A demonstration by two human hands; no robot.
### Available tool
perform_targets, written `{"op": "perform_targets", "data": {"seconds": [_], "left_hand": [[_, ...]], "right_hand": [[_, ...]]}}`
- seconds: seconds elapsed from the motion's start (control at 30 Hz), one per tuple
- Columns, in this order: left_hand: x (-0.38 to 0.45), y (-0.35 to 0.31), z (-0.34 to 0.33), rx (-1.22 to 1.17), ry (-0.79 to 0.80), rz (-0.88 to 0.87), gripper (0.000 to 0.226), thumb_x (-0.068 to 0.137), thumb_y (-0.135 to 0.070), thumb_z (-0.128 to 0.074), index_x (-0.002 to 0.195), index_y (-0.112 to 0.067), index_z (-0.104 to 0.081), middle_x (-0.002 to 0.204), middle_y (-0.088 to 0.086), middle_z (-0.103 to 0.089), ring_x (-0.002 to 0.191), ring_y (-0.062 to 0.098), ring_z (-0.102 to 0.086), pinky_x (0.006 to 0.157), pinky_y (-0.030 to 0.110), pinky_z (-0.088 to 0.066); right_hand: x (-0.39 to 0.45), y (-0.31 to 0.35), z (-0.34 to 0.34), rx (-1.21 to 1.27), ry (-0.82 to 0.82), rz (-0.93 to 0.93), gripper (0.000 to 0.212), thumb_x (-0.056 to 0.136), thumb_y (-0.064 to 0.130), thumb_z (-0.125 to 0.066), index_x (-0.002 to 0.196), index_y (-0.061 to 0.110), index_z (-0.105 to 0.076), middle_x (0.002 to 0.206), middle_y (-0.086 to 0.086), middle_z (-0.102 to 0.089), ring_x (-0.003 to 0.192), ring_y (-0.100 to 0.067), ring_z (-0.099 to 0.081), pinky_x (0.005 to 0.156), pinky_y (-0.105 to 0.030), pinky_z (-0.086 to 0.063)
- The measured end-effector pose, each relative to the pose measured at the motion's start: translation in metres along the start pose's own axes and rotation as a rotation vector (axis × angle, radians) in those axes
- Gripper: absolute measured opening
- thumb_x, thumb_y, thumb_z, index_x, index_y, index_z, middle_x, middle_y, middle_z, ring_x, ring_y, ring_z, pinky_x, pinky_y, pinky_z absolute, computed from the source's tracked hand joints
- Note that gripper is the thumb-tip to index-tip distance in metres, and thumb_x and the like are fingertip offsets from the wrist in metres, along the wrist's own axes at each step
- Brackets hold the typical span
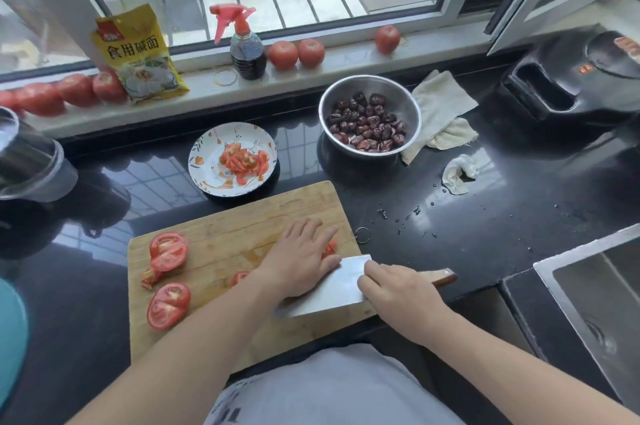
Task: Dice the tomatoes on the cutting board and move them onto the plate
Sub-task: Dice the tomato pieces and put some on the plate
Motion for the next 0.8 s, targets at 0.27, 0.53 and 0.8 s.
{"op": "perform_targets", "data": {"seconds": [0.27,0.53,0.8], "left_hand": [[0.004,0.024,0.012,-0.533,-0.134,0.258,0.044,0.109,-0.043,-0.044,0.147,-0.022,-0.053,0.147,0.005,-0.052,0.133,0.023,-0.048,0.111,0.041,-0.04],[-0.052,0.008,-0.02,-1.635,-0.111,1.128,0.021,0.108,-0.024,-0.049,0.123,-0.013,-0.058,0.114,0.011,-0.061,0.102,0.028,-0.064,0.081,0.042,-0.059],[-0.031,-0.022,-0.007,-1.731,-0.259,1.124,0.041,0.111,-0.027,-0.038,0.15,-0.018,-0.048,0.143,0.011,-0.053,0.13,0.031,-0.052,0.111,0.046,-0.048]], "right_hand": [[-0.056,-0.01,0.006,0.229,0.119,-0.206,0.016,0.084,0.007,-0.063,0.089,0.021,-0.055,0.087,0.006,-0.048,0.052,-0.019,-0.042,0.044,-0.03,-0.041],[-0.024,-0.036,-0.013,1.056,0.095,-1.201,0.015,0.102,0.02,-0.05,0.091,0.022,-0.061,0.08,-0.005,-0.069,0.056,-0.021,-0.064,0.048,-0.031,-0.051],[-0.012,-0.018,-0.044,0.983,0.333,-1.163,0.014,0.098,0.023,-0.052,0.09,0.021,-0.063,0.084,-0.004,-0.069,0.056,-0.016,-0.064,0.054,-0.035,-0.057]]}}
Point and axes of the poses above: each hand's wrist, its own x-axis towards the middle knuckle, its own z-axis out of the back of the hand, y = z × x, the point moved 2 cm from there along x, towards the middle knuckle
